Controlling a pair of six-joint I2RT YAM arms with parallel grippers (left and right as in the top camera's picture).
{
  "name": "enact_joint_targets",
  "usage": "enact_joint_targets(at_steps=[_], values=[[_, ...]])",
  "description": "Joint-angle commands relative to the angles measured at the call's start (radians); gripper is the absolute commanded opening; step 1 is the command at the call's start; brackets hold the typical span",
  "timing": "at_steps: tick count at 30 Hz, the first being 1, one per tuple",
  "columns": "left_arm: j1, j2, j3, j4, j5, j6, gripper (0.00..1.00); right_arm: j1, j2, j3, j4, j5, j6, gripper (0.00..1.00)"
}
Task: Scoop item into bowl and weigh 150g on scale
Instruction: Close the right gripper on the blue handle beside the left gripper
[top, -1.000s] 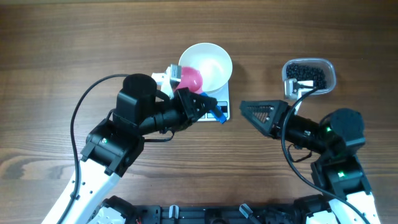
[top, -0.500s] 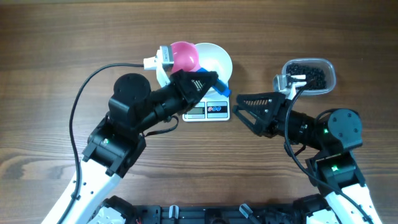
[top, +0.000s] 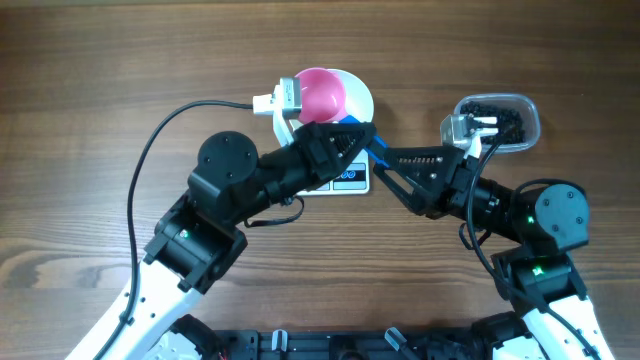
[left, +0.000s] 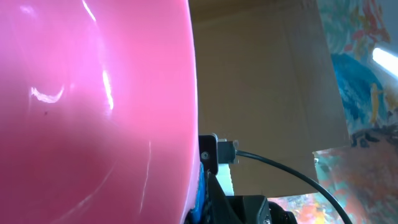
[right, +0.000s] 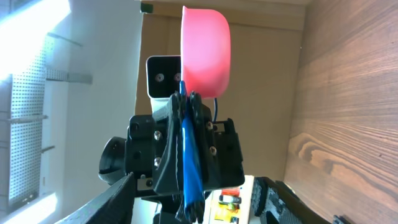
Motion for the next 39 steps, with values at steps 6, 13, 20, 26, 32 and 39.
enact_joint_targets(at_steps=[6, 13, 20, 26, 32, 39], values=[[-0.038, 0.005, -0.001, 0.012, -0.045, -0.014, 0.04, 0.004, 0.002, 0.016, 0.051, 0.039, 0.04, 0.47], [-0.064, 0.005, -0.001, 0.011, -0.046, -0.054, 0.04, 0.004, 0.002, 0.016, 0.056, 0.048, 0.04, 0.36], [-0.063, 0.005, -0.001, 0.011, -0.061, -0.054, 0.04, 0.004, 0.002, 0.016, 0.056, 0.058, 0.041, 0.25], [-0.063, 0.005, -0.001, 0.011, -0.061, -0.054, 0.04, 0.004, 0.002, 0.016, 0.056, 0.058, 0.044, 0.19], [-0.063, 0.005, -0.001, 0.011, -0.061, -0.054, 0.04, 0.004, 0.002, 0.016, 0.056, 0.055, 0.048, 0.19], [-0.063, 0.005, -0.001, 0.011, -0.06, -0.054, 0.17, 0.004, 0.002, 0.016, 0.056, 0.055, 0.044, 0.04]])
